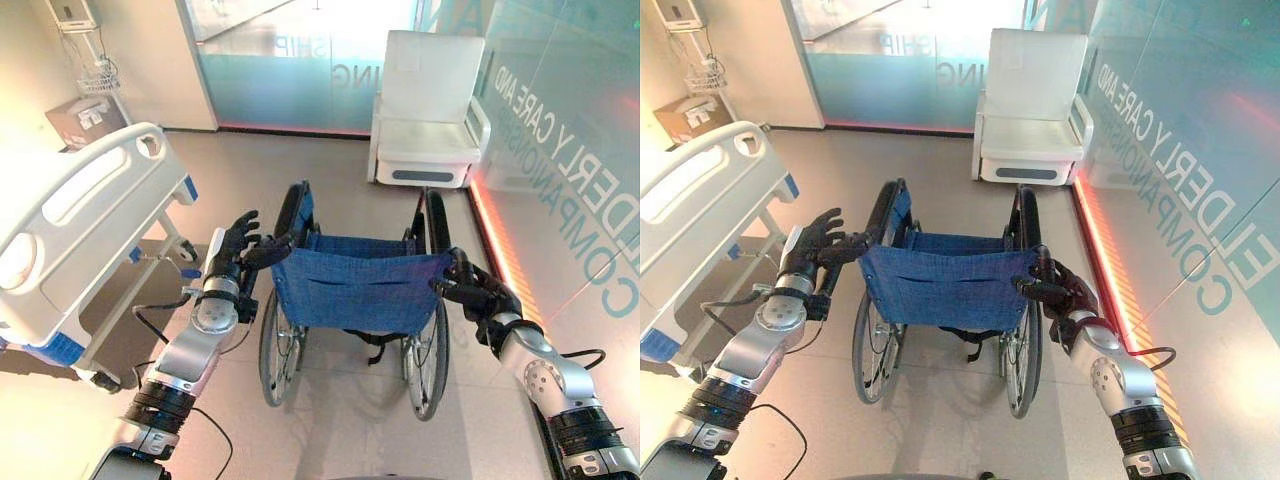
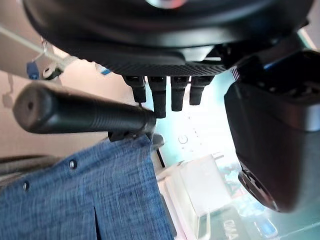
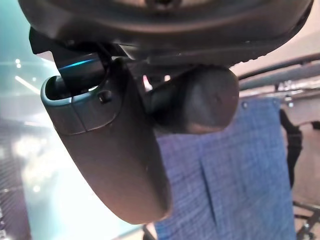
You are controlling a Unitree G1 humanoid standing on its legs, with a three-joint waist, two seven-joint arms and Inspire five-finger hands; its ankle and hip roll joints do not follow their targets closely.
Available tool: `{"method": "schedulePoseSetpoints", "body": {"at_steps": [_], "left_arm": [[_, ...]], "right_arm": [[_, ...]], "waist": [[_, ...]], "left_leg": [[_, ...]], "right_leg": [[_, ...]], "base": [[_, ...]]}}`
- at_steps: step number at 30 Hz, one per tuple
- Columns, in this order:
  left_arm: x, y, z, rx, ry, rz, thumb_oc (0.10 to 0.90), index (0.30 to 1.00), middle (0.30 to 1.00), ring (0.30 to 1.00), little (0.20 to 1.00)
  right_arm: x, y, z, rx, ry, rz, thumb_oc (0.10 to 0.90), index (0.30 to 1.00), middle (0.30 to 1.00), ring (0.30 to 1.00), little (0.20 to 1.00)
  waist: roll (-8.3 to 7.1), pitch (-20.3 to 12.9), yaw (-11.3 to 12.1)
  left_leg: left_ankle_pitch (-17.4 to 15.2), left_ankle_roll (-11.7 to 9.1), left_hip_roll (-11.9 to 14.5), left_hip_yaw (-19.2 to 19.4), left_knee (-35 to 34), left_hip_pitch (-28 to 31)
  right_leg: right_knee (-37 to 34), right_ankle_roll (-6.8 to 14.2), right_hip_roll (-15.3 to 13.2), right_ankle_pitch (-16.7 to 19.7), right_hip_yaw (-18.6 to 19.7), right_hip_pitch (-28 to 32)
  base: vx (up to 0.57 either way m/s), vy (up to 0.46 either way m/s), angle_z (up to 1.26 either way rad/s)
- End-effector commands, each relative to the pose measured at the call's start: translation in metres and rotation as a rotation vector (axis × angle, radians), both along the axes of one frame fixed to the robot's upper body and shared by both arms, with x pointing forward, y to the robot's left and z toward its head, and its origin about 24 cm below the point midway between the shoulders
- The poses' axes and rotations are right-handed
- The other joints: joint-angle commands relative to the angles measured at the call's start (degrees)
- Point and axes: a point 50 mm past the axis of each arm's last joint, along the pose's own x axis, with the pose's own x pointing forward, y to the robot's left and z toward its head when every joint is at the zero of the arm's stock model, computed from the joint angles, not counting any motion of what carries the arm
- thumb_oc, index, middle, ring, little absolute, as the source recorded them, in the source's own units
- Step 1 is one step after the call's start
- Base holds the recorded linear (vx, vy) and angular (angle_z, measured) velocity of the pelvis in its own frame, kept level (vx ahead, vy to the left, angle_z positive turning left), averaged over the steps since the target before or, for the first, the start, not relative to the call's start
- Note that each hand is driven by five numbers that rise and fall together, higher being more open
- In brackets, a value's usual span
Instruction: Push the wheelchair next to the bed
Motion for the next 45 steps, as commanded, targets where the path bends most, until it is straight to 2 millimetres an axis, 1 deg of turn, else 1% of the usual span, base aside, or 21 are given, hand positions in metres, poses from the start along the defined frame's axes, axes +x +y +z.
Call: {"method": "schedulePoseSetpoints", "body": {"at_steps": [1,8,11,13,19,23,27,33,38,42,45], "left_arm": [[0.013,0.007,0.044,0.114,-0.253,0.053,0.800,0.900,0.900,0.900,0.900],[0.010,-0.005,0.038,0.031,-0.294,0.073,0.800,0.900,0.900,0.900,0.900],[0.009,-0.013,0.032,-0.013,-0.294,0.074,0.800,0.900,0.900,0.900,0.900],[0.009,-0.015,0.031,-0.018,-0.290,0.076,0.800,0.900,0.900,0.900,0.900],[0.011,-0.027,0.021,-0.015,-0.196,-0.021,0.800,0.900,0.900,0.900,0.900],[0.013,-0.031,0.020,0.010,-0.177,-0.042,0.800,0.900,0.900,0.900,0.900],[0.017,-0.032,0.018,0.041,-0.143,-0.043,0.800,0.900,0.900,0.900,0.900],[0.027,-0.025,0.017,0.108,-0.061,-0.014,0.800,0.900,0.900,0.900,0.900],[0.033,-0.019,0.019,0.080,-0.044,0.010,0.800,0.900,0.900,0.900,0.900],[0.036,-0.019,0.023,0.039,-0.035,0.013,0.800,0.900,0.900,0.900,0.900],[0.041,-0.017,0.028,0.017,-0.029,0.017,0.800,0.900,0.900,0.900,0.900]], "right_arm": [[0.025,0.045,0.028,0.088,-0.162,0.101,0.800,0.900,0.900,0.900,0.900],[0.023,0.047,0.024,0.099,-0.157,0.106,0.800,0.900,0.900,0.900,0.900],[0.023,0.052,0.024,0.102,-0.157,0.112,0.800,0.900,0.900,0.900,0.900],[0.024,0.052,0.023,0.102,-0.156,0.115,0.800,0.900,0.900,0.900,0.900],[0.024,0.055,0.024,0.101,-0.150,0.123,0.800,0.900,0.900,0.900,0.900],[0.026,0.057,0.024,0.098,-0.143,0.137,0.800,0.900,0.900,0.900,0.900],[0.027,0.060,0.024,0.095,-0.134,0.151,0.800,0.900,0.900,0.900,0.900],[0.031,0.063,0.025,0.064,-0.111,0.189,0.800,0.900,0.900,0.900,0.900],[0.035,0.067,0.027,0.038,-0.095,0.222,0.800,0.900,0.900,0.900,0.900],[0.037,0.069,0.028,0.018,-0.088,0.249,0.800,0.900,0.900,0.900,0.900],[0.041,0.071,0.034,0.002,-0.090,0.269,0.800,0.900,0.900,0.900,0.900]], "waist": [[-1.07,1.3,3.4],[-1.35,1.3,3.4],[-1.43,1.4,3.5],[-1.42,1.4,3.4],[-1.26,1.4,3.1],[-1.01,1.4,2.8],[-0.87,1.3,2.5],[-0.53,0.8,1.6],[-0.26,0.5,1.1],[-0.08,0.4,0.9],[0.10,0.3,0.7]], "left_leg": [[-0.5,-3.7,2.4,0.3,0.6,0.0],[-0.5,-3.8,2.6,0.0,0.6,0.2],[-0.4,-3.9,2.8,-0.2,0.6,0.4],[-0.4,-3.9,2.8,-0.1,0.6,0.5],[-0.1,-4.1,3.1,0.2,0.6,0.7],[-0.1,-4.1,3.1,0.5,0.6,0.8],[-0.2,-4.1,3.0,0.5,0.6,0.9],[-0.3,-4.1,2.9,1.1,0.6,1.2],[-0.4,-4.1,2.7,1.6,0.6,1.5],[-0.5,-4.1,2.5,1.7,0.6,1.7],[-0.6,-4.1,2.3,1.7,0.6,1.8]], "right_leg": [[0.4,1.4,-1.7,-1.2,-3.9,2.6],[0.4,1.3,-1.4,-1.3,-4.3,3.0],[0.3,1.2,-1.3,-1.3,-4.3,3.3],[0.3,1.2,-1.3,-1.4,-4.3,3.3],[0.3,1.2,-1.2,-1.2,-4.3,3.3],[0.3,1.2,-1.0,-1.2,-4.0,3.3],[0.3,1.3,-1.0,-1.2,-3.6,3.3],[0.3,1.4,-1.1,-1.0,-3.4,3.2],[0.3,1.4,-1.2,-1.0,-3.1,3.2],[0.3,1.4,-1.3,-1.1,-2.9,3.2],[0.3,1.5,-1.3,-1.0,-2.7,3.3]], "base": [[-0.01,-0.025,0.13],[-0.01,-0.021,0.07],[-0.01,-0.016,0.06],[0.00,0.000,0.00],[0.00,0.000,0.00],[0.00,0.000,0.00],[0.01,0.004,0.00],[0.03,0.018,-0.01],[0.03,0.028,-0.03],[0.04,0.031,-0.06],[0.04,0.034,0.00]]}}
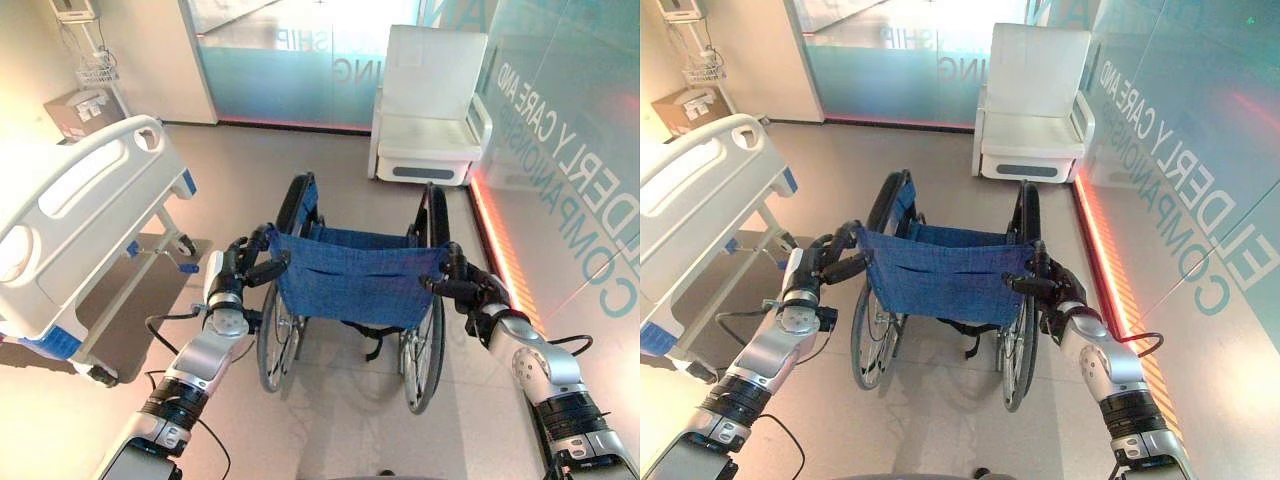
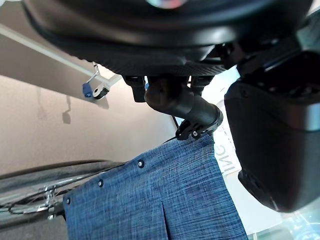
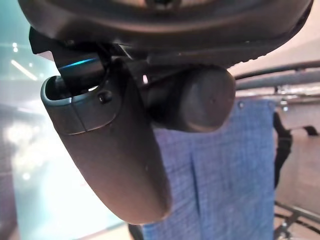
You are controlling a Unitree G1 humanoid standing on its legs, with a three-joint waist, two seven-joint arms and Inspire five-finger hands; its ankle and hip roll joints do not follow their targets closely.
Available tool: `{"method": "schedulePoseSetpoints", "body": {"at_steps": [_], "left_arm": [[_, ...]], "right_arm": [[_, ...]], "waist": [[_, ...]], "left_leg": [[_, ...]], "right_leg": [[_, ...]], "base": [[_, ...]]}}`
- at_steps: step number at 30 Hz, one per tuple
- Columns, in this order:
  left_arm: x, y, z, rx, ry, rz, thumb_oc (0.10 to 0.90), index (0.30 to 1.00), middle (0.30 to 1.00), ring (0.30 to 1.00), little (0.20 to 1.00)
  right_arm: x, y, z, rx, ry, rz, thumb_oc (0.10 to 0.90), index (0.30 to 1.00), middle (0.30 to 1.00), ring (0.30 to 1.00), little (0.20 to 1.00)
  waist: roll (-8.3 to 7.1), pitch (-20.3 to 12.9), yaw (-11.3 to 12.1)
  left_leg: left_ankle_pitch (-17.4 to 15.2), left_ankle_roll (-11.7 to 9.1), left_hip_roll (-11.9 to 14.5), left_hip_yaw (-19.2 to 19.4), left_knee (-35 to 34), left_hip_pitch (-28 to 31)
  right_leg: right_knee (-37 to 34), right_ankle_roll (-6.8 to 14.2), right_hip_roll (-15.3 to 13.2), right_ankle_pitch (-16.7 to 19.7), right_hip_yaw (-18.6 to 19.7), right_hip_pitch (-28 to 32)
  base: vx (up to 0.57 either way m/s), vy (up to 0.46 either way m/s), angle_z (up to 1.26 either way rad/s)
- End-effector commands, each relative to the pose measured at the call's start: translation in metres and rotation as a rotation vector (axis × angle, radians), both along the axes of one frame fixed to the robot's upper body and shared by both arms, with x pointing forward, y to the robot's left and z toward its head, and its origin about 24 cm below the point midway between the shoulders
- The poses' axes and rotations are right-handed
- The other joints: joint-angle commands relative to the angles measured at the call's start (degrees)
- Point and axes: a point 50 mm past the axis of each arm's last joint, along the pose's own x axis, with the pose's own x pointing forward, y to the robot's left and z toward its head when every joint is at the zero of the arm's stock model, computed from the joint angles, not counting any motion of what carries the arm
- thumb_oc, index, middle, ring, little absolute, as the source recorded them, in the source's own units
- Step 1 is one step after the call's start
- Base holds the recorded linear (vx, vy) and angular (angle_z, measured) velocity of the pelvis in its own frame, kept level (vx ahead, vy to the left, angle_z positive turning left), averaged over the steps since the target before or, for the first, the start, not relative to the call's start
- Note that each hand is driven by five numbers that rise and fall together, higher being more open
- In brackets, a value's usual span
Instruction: Push the wheelchair next to the bed
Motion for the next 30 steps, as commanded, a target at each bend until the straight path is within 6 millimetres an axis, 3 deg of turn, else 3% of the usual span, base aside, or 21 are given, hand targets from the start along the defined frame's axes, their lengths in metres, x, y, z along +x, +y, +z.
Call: {"method": "schedulePoseSetpoints", "body": {"at_steps": [1,4,6,9,10,11,14,16,17,18,22,23,24,30], "left_arm": [[0.041,-0.017,0.063,-0.003,-0.187,-0.094,0.800,0.900,0.900,0.900,0.900],[0.049,-0.012,0.081,0.002,-0.192,-0.097,0.800,0.900,0.900,0.900,0.900],[0.055,-0.008,0.092,-0.003,-0.183,-0.094,0.759,0.839,0.839,0.839,0.839],[0.065,-0.003,0.105,-0.011,-0.169,-0.096,0.747,0.820,0.820,0.820,0.820],[0.068,-0.001,0.109,0.006,-0.164,-0.095,0.681,0.721,0.721,0.721,0.721],[0.073,0.001,0.114,0.001,-0.139,-0.105,0.643,0.665,0.665,0.665,0.665],[0.079,0.004,0.120,0.031,-0.102,-0.115,0.634,0.651,0.651,0.651,0.651],[0.084,0.007,0.127,0.082,-0.064,-0.120,0.557,0.535,0.535,0.535,0.535],[0.086,0.008,0.128,0.097,-0.041,-0.125,0.546,0.519,0.519,0.519,0.519],[0.089,0.011,0.132,0.152,-0.010,-0.129,0.402,0.302,0.302,0.302,0.302],[0.092,0.014,0.136,0.218,0.052,-0.140,0.400,0.300,0.300,0.300,0.300],[0.093,0.015,0.138,0.234,0.090,-0.151,0.400,0.300,0.300,0.300,0.300],[0.094,0.016,0.140,0.262,0.113,-0.156,0.400,0.300,0.300,0.300,0.300],[0.097,0.009,0.131,0.300,0.252,-0.209,0.400,0.300,0.300,0.300,0.300]], "right_arm": [[0.027,0.056,0.033,0.053,-0.107,0.220,0.800,0.900,0.900,0.900,0.900],[0.035,0.058,0.046,0.021,-0.108,0.245,0.800,0.900,0.900,0.900,0.900],[0.040,0.058,0.053,0.001,-0.099,0.262,0.800,0.900,0.900,0.900,0.900],[0.049,0.057,0.062,-0.025,-0.079,0.283,0.800,0.900,0.900,0.900,0.900],[0.051,0.056,0.064,-0.033,-0.072,0.290,0.800,0.900,0.900,0.900,0.900],[0.056,0.056,0.069,-0.042,-0.053,0.300,0.800,0.900,0.900,0.900,0.900],[0.062,0.055,0.074,-0.069,-0.037,0.316,0.800,0.900,0.900,0.900,0.900],[0.067,0.054,0.079,-0.096,-0.018,0.330,0.800,0.900,0.900,0.900,0.900],[0.069,0.054,0.080,-0.104,-0.010,0.334,0.800,0.900,0.900,0.900,0.900],[0.072,0.052,0.081,-0.120,0.003,0.340,0.800,0.900,0.900,0.900,0.900],[0.075,0.052,0.083,-0.127,0.021,0.356,0.800,0.900,0.900,0.900,0.900],[0.077,0.054,0.084,-0.118,0.028,0.373,0.560,0.540,0.540,0.540,0.540],[0.077,0.054,0.084,-0.115,0.032,0.374,0.400,0.300,0.300,0.300,0.300],[0.081,0.061,0.082,-0.079,0.040,0.391,0.400,0.300,0.300,0.300,0.300]], "waist": [[0.54,-1.7,1.2],[0.77,-1.7,1.1],[0.93,-1.9,0.9],[1.04,-2.1,0.7],[1.06,-2.1,0.7],[1.10,-2.3,0.6],[1.12,-2.3,0.6],[1.12,-2.3,0.6],[1.11,-2.4,0.5],[1.11,-2.4,0.5],[1.09,-2.4,0.6],[1.07,-2.4,0.6],[1.02,-2.3,0.6],[1.00,-2.4,0.4]], "left_leg": [[-1.1,-3.6,1.4,1.8,0.2,0.0],[-1.3,-3.5,1.2,1.8,0.2,0.0],[-1.5,-3.4,1.0,1.9,0.2,0.0],[-1.7,-3.3,0.7,2.1,0.2,0.0],[-1.7,-3.3,0.7,2.2,0.2,0.0],[-1.8,-3.2,0.5,2.2,0.2,0.1],[-1.9,-3.1,0.2,2.3,0.2,0.2],[-2.0,-2.9,-0.2,2.2,0.4,0.2],[-2.2,-2.7,-0.4,2.2,0.6,0.2],[-2.4,-2.5,-0.7,2.1,0.9,0.3],[-2.9,-2.2,-1.2,2.0,1.4,0.2],[-3.1,-2.0,-1.5,1.9,1.7,0.1],[-3.3,-1.9,-1.7,1.9,1.9,0.0],[-3.3,-1.5,-2.2,2.0,1.0,0.1]], "right_leg": [[0.3,2.2,-2.0,-0.6,-1.9,1.6],[0.3,2.2,-2.1,-0.5,-2.0,1.5],[0.3,2.3,-2.2,-0.6,-1.9,1.4],[0.3,2.3,-2.3,-0.7,-1.7,1.3],[0.3,2.3,-2.3,-0.7,-1.7,1.3],[0.3,2.4,-2.3,-0.7,-1.5,1.2],[0.4,2.4,-2.4,-0.8,-1.3,1.2],[0.4,2.3,-2.5,-0.8,-0.8,1.2],[0.5,2.4,-2.5,-0.9,-0.5,1.2],[0.5,2.4,-2.6,-0.9,-0.2,1.3],[0.6,2.5,-2.8,-0.8,0.2,1.3],[0.6,2.6,-2.9,-0.8,0.6,1.3],[0.6,2.6,-3.0,-0.7,0.6,1.3],[0.4,3.1,-3.3,-0.4,1.0,1.3]], "base": [[0.04,0.046,-0.01],[0.02,0.035,-0.05],[0.02,0.043,-0.08],[0.03,0.046,-0.09],[0.04,0.044,-0.05],[0.04,0.040,-0.02],[0.02,0.028,-0.01],[0.04,0.045,-0.02],[0.06,0.048,-0.07],[0.05,0.035,-0.11],[0.04,0.033,-0.07],[0.05,0.042,-0.10],[0.06,0.046,-0.08],[0.03,0.018,0.00]]}}
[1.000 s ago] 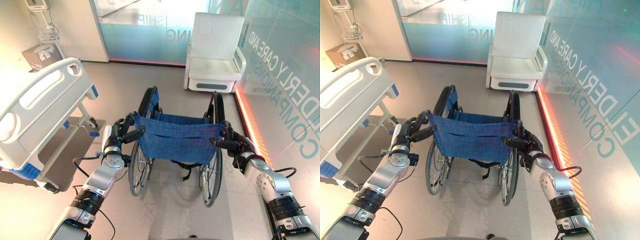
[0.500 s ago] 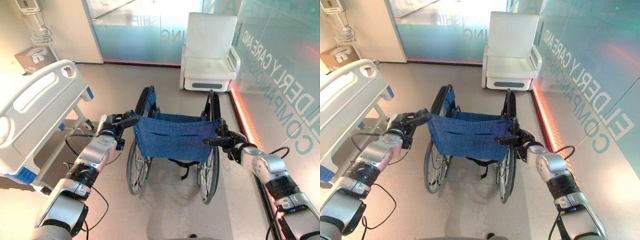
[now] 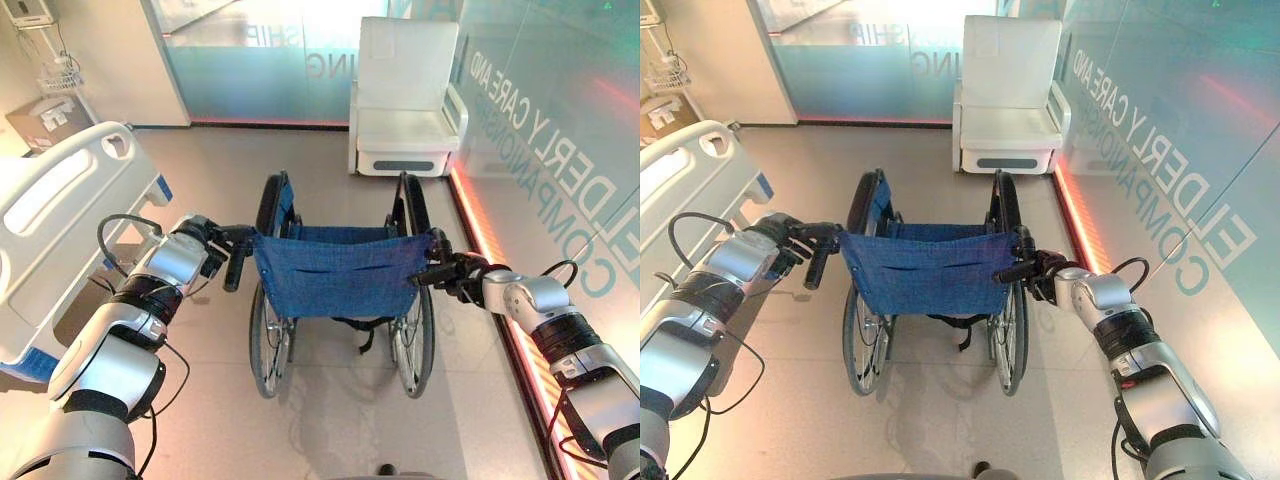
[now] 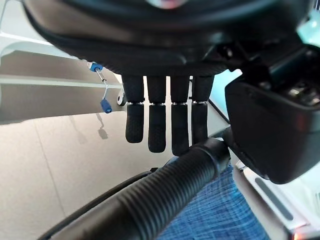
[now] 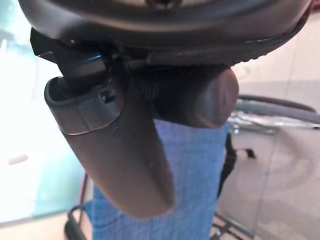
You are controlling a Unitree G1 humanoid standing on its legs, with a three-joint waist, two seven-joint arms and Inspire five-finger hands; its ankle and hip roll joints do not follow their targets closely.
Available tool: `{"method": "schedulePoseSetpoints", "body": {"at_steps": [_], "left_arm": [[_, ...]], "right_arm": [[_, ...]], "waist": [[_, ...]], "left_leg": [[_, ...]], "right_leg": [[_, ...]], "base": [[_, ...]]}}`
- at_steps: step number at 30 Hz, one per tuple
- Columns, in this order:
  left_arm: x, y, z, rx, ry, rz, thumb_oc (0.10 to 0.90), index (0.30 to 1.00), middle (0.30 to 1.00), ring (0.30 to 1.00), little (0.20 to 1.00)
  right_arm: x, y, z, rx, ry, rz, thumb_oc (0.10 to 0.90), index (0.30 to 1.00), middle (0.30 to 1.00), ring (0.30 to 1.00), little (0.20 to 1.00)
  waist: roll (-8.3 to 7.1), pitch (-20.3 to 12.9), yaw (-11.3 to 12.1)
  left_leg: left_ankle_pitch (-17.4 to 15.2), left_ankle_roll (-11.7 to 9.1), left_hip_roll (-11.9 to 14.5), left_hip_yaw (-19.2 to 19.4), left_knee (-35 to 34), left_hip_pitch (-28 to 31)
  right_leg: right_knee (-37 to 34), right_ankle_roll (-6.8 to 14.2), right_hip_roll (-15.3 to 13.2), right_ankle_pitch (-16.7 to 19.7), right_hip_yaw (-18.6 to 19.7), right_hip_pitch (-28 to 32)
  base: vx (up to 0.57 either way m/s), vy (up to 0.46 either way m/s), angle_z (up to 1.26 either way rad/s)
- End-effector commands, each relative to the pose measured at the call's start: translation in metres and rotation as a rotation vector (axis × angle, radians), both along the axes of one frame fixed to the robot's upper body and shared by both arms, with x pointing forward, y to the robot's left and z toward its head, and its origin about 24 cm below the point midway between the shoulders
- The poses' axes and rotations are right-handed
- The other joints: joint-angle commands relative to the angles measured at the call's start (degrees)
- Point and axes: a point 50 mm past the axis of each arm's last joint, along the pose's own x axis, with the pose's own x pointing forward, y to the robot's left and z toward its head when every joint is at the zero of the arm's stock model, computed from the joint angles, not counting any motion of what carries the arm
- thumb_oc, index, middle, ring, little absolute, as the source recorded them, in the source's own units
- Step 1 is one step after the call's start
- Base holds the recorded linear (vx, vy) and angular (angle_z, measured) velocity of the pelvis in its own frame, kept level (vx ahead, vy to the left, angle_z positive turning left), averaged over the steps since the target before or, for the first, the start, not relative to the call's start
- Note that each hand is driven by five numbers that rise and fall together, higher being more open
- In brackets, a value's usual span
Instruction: Push the wheelchair next to the bed
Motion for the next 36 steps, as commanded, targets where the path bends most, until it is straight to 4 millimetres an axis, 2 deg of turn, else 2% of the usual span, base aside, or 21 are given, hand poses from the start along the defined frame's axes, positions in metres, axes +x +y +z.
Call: {"method": "schedulePoseSetpoints", "body": {"at_steps": [1,7,11,13,14,19,27,32,36], "left_arm": [[0.030,-0.045,0.058,0.052,-0.074,-0.191,0.400,0.300,0.300,0.300,0.300],[0.032,-0.058,0.048,0.014,-0.055,-0.237,0.400,0.300,0.300,0.300,0.300],[0.033,-0.074,0.039,-0.102,-0.073,-0.276,0.400,0.300,0.300,0.300,0.300],[0.032,-0.078,0.037,-0.144,-0.088,-0.269,0.500,0.451,0.451,0.451,0.451],[0.032,-0.081,0.034,-0.178,-0.120,-0.242,0.800,0.900,0.900,0.900,0.900],[0.033,-0.087,0.034,-0.348,-0.297,-0.119,0.800,0.900,0.900,0.900,0.900],[0.024,-0.083,0.050,-0.553,-0.597,-0.012,0.800,0.900,0.900,0.900,0.900],[0.012,-0.079,0.048,-0.578,-0.613,-0.086,0.800,0.900,0.900,0.900,0.900],[0.006,-0.086,0.043,-0.548,-0.557,-0.200,0.800,0.900,0.900,0.900,0.900]], "right_arm": [[0.027,0.055,0.051,0.165,-0.172,0.195,0.400,0.300,0.300,0.300,0.300],[0.030,0.061,0.053,0.183,-0.199,0.176,0.400,0.300,0.300,0.300,0.300],[0.031,0.063,0.053,0.194,-0.213,0.171,0.400,0.300,0.300,0.300,0.300],[0.031,0.063,0.052,0.193,-0.218,0.168,0.400,0.300,0.300,0.300,0.300],[0.031,0.062,0.050,0.195,-0.221,0.161,0.400,0.300,0.300,0.300,0.300],[0.031,0.058,0.048,0.210,-0.229,0.139,0.400,0.300,0.300,0.300,0.300],[0.023,0.046,0.044,0.225,-0.256,0.094,0.400,0.300,0.300,0.300,0.300],[0.017,0.035,0.042,0.218,-0.271,0.060,0.400,0.300,0.300,0.300,0.300],[0.016,0.032,0.045,0.219,-0.278,0.046,0.400,0.300,0.300,0.300,0.300]], "waist": [[0.68,-2.4,2.1],[0.64,-2.5,2.1],[0.56,-2.4,2.2],[0.53,-2.3,2.3],[0.47,-2.3,2.4],[0.07,-2.3,2.6],[-0.33,-2.3,3.6],[-0.46,-2.1,4.7],[-0.49,-2.3,5.4]], "left_leg": [[-3.2,-1.5,-2.2,-0.1,0.8,-0.2],[-3.0,-1.6,-2.2,0.0,0.3,-0.5],[-2.8,-1.8,-2.1,0.1,0.2,-0.8],[-2.8,-1.8,-2.0,0.2,0.2,-0.8],[-2.8,-1.8,-2.0,0.1,0.2,-0.9],[-2.7,-2.0,-1.8,0.0,0.2,-1.0],[-2.8,-2.3,-1.3,-0.6,0.2,-0.9],[-2.8,-2.6,-0.8,-1.4,0.2,-0.9],[-2.8,-2.7,-0.5,-1.7,0.2,-0.7]], "right_leg": [[0.1,3.5,-3.6,-1.2,-1.4,2.2],[0.1,3.7,-3.7,-1.1,-1.5,1.9],[0.1,3.7,-3.8,-1.1,-1.8,1.7],[0.1,3.7,-3.8,-1.1,-1.8,1.6],[0.1,3.6,-3.8,-1.1,-1.8,1.5],[0.1,3.6,-3.8,-1.4,-2.2,1.7],[0.1,3.2,-3.7,-1.9,-3.5,2.2],[0.1,2.8,-3.5,-2.3,-4.6,2.7],[0.1,2.5,-3.1,-2.5,-5.2,3.1]], "base": [[0.01,0.018,-0.06],[0.00,0.015,-0.05],[-0.03,0.007,-0.03],[-0.04,0.001,-0.03],[-0.04,-0.004,-0.01],[-0.04,-0.019,0.01],[-0.05,-0.038,0.03],[-0.05,-0.043,0.14],[-0.02,-0.042,0.14]]}}
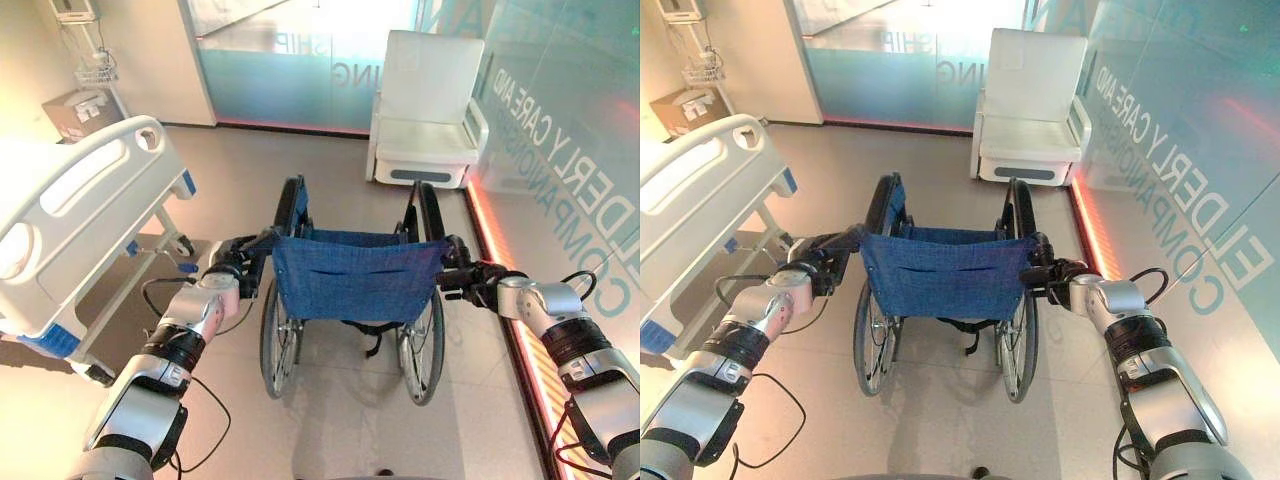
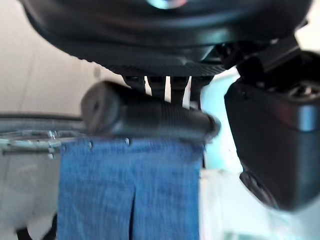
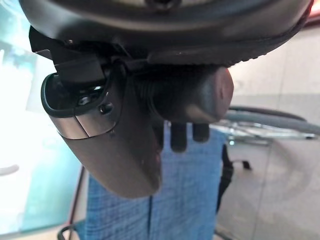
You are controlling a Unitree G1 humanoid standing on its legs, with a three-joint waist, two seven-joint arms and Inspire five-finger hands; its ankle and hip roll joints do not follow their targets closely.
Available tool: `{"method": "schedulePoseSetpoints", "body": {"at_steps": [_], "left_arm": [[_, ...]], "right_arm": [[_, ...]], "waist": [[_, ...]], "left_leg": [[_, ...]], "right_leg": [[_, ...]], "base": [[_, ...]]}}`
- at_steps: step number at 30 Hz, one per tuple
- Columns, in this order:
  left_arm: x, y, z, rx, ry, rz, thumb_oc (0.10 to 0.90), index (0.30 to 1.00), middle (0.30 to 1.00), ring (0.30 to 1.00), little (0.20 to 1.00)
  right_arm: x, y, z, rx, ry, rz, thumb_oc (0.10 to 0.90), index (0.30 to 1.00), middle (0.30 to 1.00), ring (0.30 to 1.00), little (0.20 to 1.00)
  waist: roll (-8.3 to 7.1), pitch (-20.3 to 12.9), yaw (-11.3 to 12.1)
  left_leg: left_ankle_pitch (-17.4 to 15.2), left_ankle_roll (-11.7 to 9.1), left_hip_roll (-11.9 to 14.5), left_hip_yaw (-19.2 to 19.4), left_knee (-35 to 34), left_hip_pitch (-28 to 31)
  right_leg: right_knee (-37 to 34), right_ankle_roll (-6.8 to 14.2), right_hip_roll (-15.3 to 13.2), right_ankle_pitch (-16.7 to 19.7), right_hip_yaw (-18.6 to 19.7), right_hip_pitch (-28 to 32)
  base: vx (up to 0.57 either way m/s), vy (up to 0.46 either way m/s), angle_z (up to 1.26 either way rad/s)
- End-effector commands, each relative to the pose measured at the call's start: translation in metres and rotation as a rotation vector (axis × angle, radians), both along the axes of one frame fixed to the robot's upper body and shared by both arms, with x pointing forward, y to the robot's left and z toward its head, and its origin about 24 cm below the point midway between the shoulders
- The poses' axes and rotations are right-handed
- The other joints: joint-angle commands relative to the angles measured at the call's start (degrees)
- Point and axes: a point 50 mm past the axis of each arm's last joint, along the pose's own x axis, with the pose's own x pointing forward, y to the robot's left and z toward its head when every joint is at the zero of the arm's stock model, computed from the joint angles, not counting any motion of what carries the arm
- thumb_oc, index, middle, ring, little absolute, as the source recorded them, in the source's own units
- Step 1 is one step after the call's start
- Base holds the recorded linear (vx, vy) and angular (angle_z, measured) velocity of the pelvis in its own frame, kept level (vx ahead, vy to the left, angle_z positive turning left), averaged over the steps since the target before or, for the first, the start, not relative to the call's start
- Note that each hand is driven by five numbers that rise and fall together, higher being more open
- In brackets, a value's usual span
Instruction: Push the wheelchair next to the bed
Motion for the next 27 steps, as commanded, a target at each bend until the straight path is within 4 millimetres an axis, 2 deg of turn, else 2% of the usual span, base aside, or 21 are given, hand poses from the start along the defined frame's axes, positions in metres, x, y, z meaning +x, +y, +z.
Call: {"method": "schedulePoseSetpoints", "body": {"at_steps": [1,5,11,15,20,23,27], "left_arm": [[0.029,-0.032,0.089,0.059,-0.344,-0.211,0.800,0.900,0.900,0.900,0.900],[0.029,-0.039,0.091,0.095,-0.335,-0.292,0.800,0.900,0.900,0.900,0.900],[0.030,-0.051,0.098,0.060,-0.380,-0.330,0.800,0.900,0.900,0.900,0.900],[0.031,-0.053,0.097,0.154,-0.372,-0.343,0.800,0.900,0.900,0.900,0.900],[0.036,-0.045,0.099,0.374,-0.319,-0.331,0.800,0.900,0.900,0.900,0.900],[0.041,-0.033,0.099,0.509,-0.241,-0.317,0.800,0.900,0.900,0.900,0.900],[0.044,-0.023,0.094,0.577,-0.122,-0.294,0.800,0.900,0.900,0.900,0.900]], "right_arm": [[0.026,0.055,0.056,0.218,-0.312,0.161,0.400,0.300,0.300,0.300,0.300],[0.029,0.055,0.058,0.207,-0.316,0.168,0.400,0.300,0.300,0.300,0.300],[0.031,0.061,0.057,0.196,-0.312,0.185,0.400,0.300,0.300,0.300,0.300],[0.032,0.063,0.055,0.186,-0.301,0.192,0.400,0.300,0.300,0.300,0.300],[0.033,0.066,0.057,0.175,-0.294,0.197,0.400,0.300,0.300,0.300,0.300],[0.035,0.066,0.059,0.165,-0.287,0.206,0.400,0.300,0.300,0.300,0.300],[0.036,0.068,0.060,0.160,-0.279,0.219,0.400,0.300,0.300,0.300,0.300]], "waist": [[0.84,-1.4,2.4],[1.06,-1.7,2.5],[1.31,-2.1,2.3],[1.50,-2.4,2.2],[1.65,-2.4,1.7],[1.76,-2.4,1.5],[1.95,-2.5,1.1]], "left_leg": [[-3.5,-3.1,0.0,0.5,0.6,1.3],[-3.4,-3.3,0.3,0.4,0.6,1.4],[-3.2,-3.5,0.5,0.5,0.6,1.6],[-3.2,-3.5,0.4,0.1,0.6,1.4],[-2.9,-3.6,0.7,0.8,0.6,1.6],[-2.7,-3.6,0.6,1.1,0.6,1.6],[-2.6,-3.6,0.6,1.4,0.6,1.7]], "right_leg": [[0.2,2.5,-2.4,-3.5,-3.1,3.9],[0.2,2.3,-2.1,-3.5,-3.2,4.1],[0.2,2.2,-1.8,-3.5,-3.1,4.2],[0.2,2.0,-1.7,-3.6,-2.9,4.1],[0.2,1.8,-1.6,-3.6,-3.0,4.1],[0.2,1.9,-1.6,-3.5,-3.0,4.0],[0.2,1.9,-1.7,-3.5,-3.0,4.0]], "base": [[-0.01,-0.030,0.09],[0.00,-0.017,0.02],[0.00,0.000,0.00],[0.00,0.000,0.00],[0.00,0.000,0.00],[0.00,0.000,0.00],[0.00,0.000,0.00]]}}
